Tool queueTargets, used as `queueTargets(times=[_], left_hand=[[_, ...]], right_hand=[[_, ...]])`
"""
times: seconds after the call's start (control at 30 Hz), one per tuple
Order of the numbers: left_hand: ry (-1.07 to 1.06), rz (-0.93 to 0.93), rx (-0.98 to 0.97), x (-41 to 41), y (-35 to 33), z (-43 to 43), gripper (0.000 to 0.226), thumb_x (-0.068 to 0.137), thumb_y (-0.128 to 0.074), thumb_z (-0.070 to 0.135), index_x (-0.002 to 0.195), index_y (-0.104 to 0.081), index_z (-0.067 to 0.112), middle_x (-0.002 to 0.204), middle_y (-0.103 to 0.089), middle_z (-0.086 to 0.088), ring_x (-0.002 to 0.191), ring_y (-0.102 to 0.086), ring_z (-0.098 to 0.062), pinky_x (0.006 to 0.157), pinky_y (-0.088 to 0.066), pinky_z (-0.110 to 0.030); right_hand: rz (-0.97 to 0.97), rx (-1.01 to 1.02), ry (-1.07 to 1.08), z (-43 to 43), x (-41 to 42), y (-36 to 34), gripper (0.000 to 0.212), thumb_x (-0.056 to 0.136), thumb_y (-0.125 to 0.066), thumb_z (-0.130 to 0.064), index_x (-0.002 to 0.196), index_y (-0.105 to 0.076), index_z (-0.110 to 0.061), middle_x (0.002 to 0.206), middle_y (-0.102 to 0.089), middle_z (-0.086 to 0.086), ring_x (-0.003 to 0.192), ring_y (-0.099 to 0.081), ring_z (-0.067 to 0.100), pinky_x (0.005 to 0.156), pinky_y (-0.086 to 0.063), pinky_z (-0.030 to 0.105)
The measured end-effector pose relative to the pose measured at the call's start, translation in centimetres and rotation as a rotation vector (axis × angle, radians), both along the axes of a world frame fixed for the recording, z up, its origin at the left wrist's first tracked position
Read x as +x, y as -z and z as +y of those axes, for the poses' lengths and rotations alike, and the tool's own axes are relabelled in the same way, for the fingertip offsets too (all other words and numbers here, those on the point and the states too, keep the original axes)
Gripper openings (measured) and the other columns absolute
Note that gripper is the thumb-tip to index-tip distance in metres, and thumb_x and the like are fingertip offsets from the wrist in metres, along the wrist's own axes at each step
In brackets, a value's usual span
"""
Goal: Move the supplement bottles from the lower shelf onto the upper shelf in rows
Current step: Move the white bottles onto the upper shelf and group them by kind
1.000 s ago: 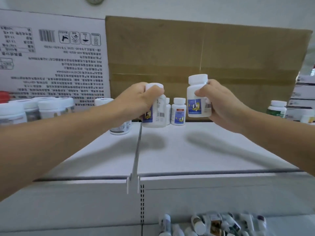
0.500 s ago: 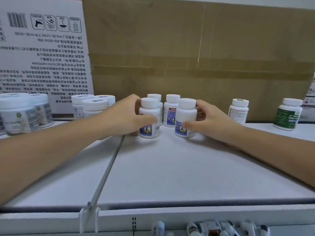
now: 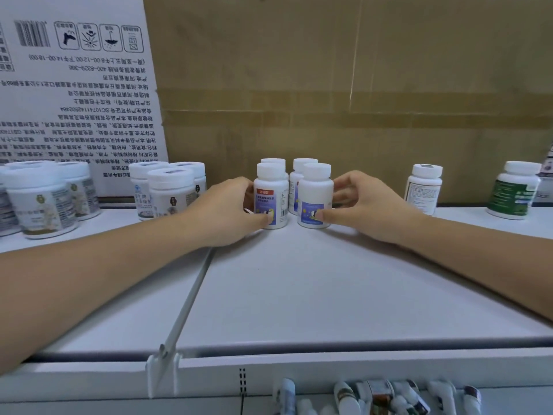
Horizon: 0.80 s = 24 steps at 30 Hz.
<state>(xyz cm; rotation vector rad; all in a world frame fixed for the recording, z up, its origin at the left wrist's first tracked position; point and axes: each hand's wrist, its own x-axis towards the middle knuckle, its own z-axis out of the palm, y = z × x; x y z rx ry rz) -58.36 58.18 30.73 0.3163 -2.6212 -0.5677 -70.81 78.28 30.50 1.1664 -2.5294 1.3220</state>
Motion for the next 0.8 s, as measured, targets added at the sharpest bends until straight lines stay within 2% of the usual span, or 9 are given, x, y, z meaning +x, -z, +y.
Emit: queueTargets(times=[0.1,0.2,0.27,0.37,0.43,0.5,0.63,0.8], left_hand=[[-0.004,-0.004,-0.048,0.0,0.1,0.1,0.035,0.083,-0.068,0.043,0.110,-0.057,0.023,0.104,-0.065,0.010,0.089,-0.062,-0.008,0.080,-0.052,-0.032],[-0.020,-0.037,-0.090,0.2,0.0,0.3,0.036,0.084,-0.065,0.044,0.111,-0.056,0.022,0.104,-0.065,0.009,0.091,-0.062,-0.011,0.084,-0.052,-0.035],[-0.038,-0.113,-0.131,0.7,-0.2,0.5,0.042,0.084,-0.062,0.048,0.115,-0.053,0.021,0.108,-0.065,0.007,0.095,-0.061,-0.014,0.086,-0.052,-0.038],[-0.085,-0.273,-0.240,1.7,-1.0,0.6,0.052,0.085,-0.056,0.054,0.123,-0.048,0.018,0.116,-0.063,0.001,0.101,-0.060,-0.019,0.089,-0.052,-0.040],[-0.090,-0.342,-0.292,2.8,-1.6,1.0,0.057,0.087,-0.053,0.056,0.130,-0.046,0.019,0.123,-0.060,0.000,0.107,-0.058,-0.021,0.093,-0.050,-0.038],[-0.053,-0.370,-0.327,4.3,-2.2,1.6,0.059,0.089,-0.051,0.056,0.137,-0.043,0.023,0.130,-0.057,0.001,0.114,-0.055,-0.020,0.098,-0.046,-0.034],[0.090,-0.345,-0.350,8.7,-3.1,2.4,0.050,0.091,-0.051,0.055,0.134,-0.047,0.032,0.134,-0.053,0.010,0.115,-0.052,-0.013,0.091,-0.041,-0.027],[0.228,-0.264,-0.351,14.3,-3.1,2.7,0.038,0.089,-0.054,0.051,0.123,-0.055,0.034,0.121,-0.059,0.013,0.111,-0.055,-0.008,0.093,-0.045,-0.028]], right_hand=[[0.021,0.043,0.018,-0.1,0.1,0.0,0.040,0.074,-0.083,-0.032,0.103,-0.058,-0.020,0.096,-0.073,-0.007,0.091,-0.070,0.011,0.087,-0.054,0.033],[0.060,0.134,0.028,0.0,0.1,-0.2,0.042,0.075,-0.081,-0.039,0.106,-0.061,-0.019,0.098,-0.072,-0.007,0.092,-0.068,0.012,0.089,-0.053,0.034],[0.092,0.280,0.052,0.3,0.3,-0.6,0.049,0.077,-0.076,-0.046,0.114,-0.059,-0.019,0.110,-0.068,-0.006,0.097,-0.065,0.013,0.092,-0.051,0.035],[0.178,0.616,0.116,1.4,1.1,-1.9,0.056,0.084,-0.064,-0.054,0.127,-0.054,-0.018,0.125,-0.059,-0.003,0.110,-0.057,0.018,0.098,-0.046,0.035],[0.187,0.736,0.120,2.4,2.2,-2.8,0.057,0.088,-0.059,-0.054,0.134,-0.050,-0.021,0.132,-0.055,-0.004,0.116,-0.054,0.017,0.099,-0.044,0.031],[0.199,0.767,0.110,3.7,3.9,-3.4,0.056,0.088,-0.058,-0.055,0.136,-0.049,-0.027,0.135,-0.052,-0.007,0.119,-0.051,0.014,0.097,-0.042,0.027],[0.233,0.696,0.086,6.1,8.2,-3.8,0.043,0.088,-0.059,-0.053,0.128,-0.054,-0.036,0.131,-0.055,-0.012,0.119,-0.053,0.011,0.099,-0.042,0.027],[0.236,0.627,0.093,8.3,14.8,-3.5,0.036,0.089,-0.060,-0.049,0.123,-0.057,-0.037,0.125,-0.058,-0.015,0.115,-0.055,0.008,0.098,-0.043,0.026]])
